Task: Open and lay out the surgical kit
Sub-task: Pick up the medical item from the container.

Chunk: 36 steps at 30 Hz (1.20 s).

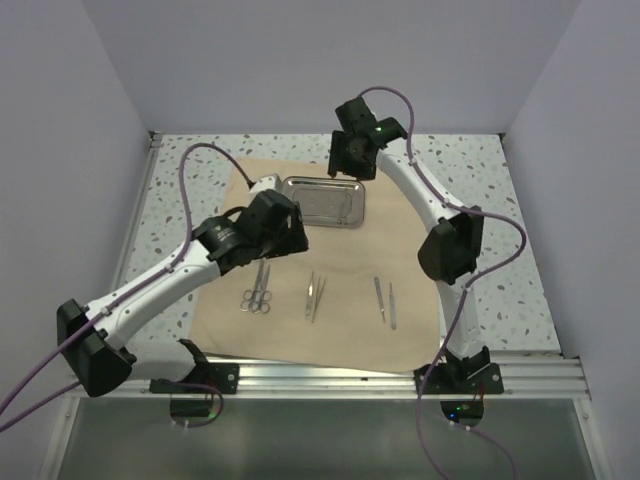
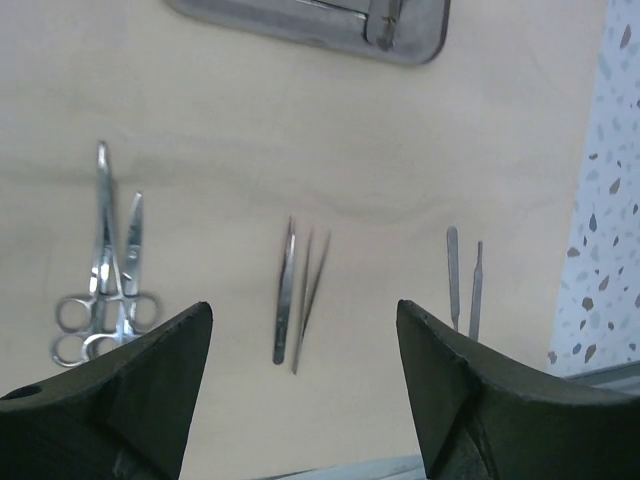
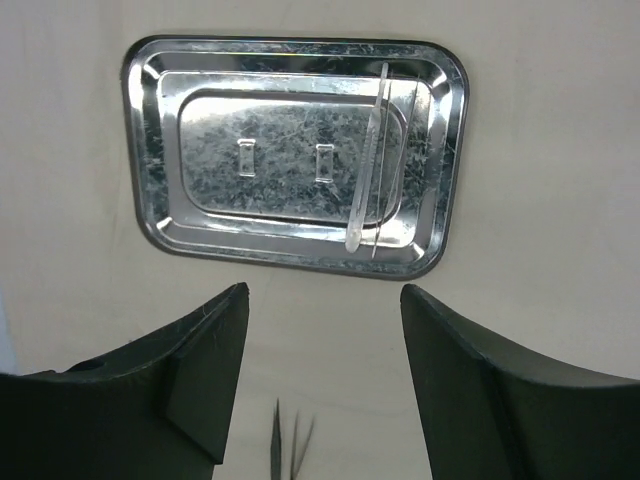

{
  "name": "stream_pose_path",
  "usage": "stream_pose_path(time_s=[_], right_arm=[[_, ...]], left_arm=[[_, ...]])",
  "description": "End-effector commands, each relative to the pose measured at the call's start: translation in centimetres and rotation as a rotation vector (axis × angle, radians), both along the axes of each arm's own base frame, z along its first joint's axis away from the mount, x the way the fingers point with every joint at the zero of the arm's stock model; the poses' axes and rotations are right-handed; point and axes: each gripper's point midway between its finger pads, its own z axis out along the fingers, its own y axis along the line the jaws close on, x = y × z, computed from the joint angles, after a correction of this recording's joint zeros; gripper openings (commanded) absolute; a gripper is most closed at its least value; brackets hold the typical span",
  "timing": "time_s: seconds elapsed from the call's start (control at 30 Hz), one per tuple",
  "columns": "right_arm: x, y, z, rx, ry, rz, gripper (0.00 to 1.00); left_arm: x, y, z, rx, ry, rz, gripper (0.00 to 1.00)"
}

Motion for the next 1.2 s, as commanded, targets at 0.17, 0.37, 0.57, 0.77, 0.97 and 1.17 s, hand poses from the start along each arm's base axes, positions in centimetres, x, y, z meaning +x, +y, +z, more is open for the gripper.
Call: stream_pose_path(time_s=[0.17,0.37,0.57,0.77,0.97,1.17], right_arm=[[0.8,-0.1,-9.1,-0.09,0.19,-0.088,0.62],[0.5,-0.7,-12.4,-0.146,0.246,-0.131,0.56],[0.2,-0.7,-14.8,-0.156,0.291,-0.142,0.47],[-0.4,-0.6,-17.6,-0.166,0.337,-0.156,0.4],[-0.7,-0.8,-19.0,-0.182,0.366,-0.159,0.1],[-1.0,-0.9,-17.3,-0.171,0.343,-0.142,0.0]], left_arm=[[1.8,5.3,1.5,0.092,-0.053,-0.005,0.78],[3.3,6.0,0.6,0.106,-0.043,-0.028,0.77],[5.0,7.9,0.1,0.11,-0.031,-0.023,0.76],[6.1,9.7,-0.2,0.121,-0.021,-0.009,0.75],[6.2,10.3,-0.4,0.118,-0.008,0.0,0.74],[6.1,10.1,-0.7,0.099,0.007,0.01,0.72]])
